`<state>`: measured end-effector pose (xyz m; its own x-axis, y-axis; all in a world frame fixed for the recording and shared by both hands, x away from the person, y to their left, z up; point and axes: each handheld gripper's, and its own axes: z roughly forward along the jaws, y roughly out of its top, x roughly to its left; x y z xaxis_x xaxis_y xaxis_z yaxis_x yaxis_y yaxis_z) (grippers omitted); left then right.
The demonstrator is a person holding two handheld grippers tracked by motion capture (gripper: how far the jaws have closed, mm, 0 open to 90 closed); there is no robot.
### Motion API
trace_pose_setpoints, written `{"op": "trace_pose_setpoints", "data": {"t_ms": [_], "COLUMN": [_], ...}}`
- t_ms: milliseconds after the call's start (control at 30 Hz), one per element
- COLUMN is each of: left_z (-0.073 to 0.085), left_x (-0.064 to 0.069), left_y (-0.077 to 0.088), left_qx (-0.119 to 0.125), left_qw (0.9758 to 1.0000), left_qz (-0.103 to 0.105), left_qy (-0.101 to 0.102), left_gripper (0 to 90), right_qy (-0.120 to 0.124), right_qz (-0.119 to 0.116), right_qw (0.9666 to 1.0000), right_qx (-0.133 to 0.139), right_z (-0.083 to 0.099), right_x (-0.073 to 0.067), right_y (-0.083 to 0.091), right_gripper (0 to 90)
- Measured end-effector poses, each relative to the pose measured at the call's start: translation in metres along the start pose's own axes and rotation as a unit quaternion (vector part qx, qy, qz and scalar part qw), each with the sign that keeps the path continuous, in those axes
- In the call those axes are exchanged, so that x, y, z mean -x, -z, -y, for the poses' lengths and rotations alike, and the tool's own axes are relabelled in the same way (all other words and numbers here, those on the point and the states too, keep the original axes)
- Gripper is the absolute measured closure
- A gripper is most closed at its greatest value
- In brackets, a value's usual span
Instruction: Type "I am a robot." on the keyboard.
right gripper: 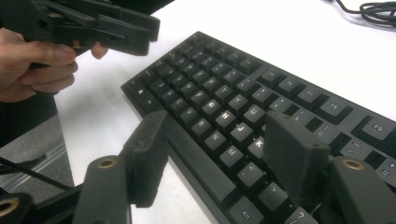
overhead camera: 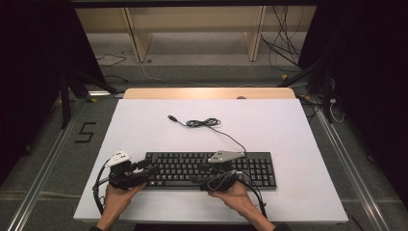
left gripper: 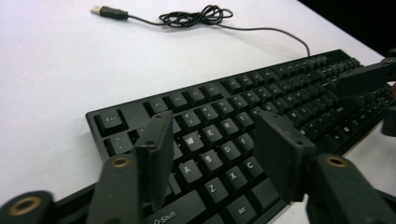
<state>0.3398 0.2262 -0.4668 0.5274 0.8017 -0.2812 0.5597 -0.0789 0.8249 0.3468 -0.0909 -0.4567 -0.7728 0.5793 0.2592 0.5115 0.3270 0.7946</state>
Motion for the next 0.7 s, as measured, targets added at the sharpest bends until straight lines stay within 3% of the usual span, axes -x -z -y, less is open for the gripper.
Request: {"op": "trace_pose_setpoints", "data": {"t_ms": [133, 700], "left_z": [0.000, 0.002], "left_x": [-0.002, -0.005], "left_y": [-0.002, -0.012], "left_qx": [-0.012, -0.058], "left_qw": [0.9999, 0.9981], "left_qz": [-0.009, -0.015], "left_qy": [-0.001, -0.011], "left_gripper": [57.5, 87.4], "right_qy": [0.000, 0.002], "right_qz": [0.000, 0.005], "right_qw": [1.0000, 0.9999], "right_qx": [0.004, 0.013], "right_z": [0.000, -0.001], "right_x": [0.000, -0.001], "right_y": [0.000, 0.001], "right_gripper": [38.9, 33.4]}}
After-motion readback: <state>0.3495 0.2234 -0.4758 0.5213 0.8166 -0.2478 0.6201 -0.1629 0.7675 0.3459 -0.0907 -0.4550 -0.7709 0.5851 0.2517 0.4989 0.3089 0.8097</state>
